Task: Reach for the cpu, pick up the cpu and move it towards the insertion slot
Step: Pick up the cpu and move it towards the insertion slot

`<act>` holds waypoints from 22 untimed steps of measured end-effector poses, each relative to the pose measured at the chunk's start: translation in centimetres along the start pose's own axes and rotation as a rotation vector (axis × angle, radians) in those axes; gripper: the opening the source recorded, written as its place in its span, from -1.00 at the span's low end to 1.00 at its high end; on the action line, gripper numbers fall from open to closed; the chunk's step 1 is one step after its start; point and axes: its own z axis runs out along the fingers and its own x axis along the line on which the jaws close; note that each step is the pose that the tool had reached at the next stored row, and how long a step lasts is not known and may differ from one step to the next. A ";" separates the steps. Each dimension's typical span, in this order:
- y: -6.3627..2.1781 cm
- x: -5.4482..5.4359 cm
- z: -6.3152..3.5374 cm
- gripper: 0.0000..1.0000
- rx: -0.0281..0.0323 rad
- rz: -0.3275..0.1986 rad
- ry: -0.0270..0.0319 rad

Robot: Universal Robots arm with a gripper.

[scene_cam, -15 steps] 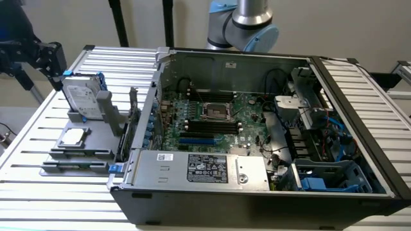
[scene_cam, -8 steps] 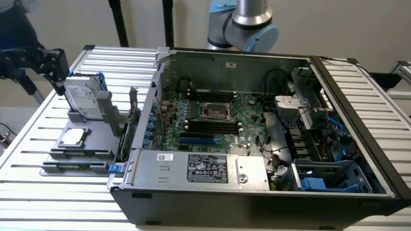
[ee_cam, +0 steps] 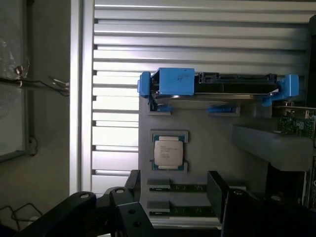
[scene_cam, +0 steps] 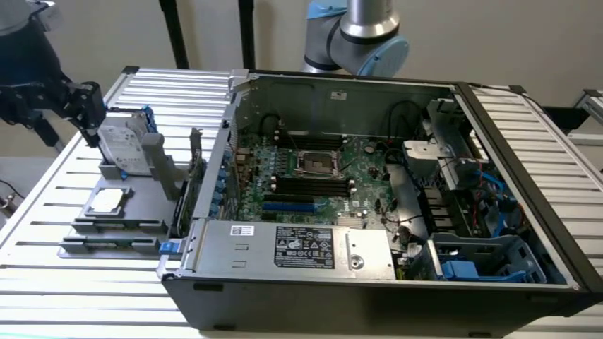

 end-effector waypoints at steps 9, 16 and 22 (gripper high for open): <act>-0.06 0.0 1.64 0.30 0.0000 0.000 -0.0001; -0.11 0.0 2.92 0.30 -0.0001 0.000 -0.0001; -0.15 0.0 4.01 0.30 -0.0001 0.000 -0.0002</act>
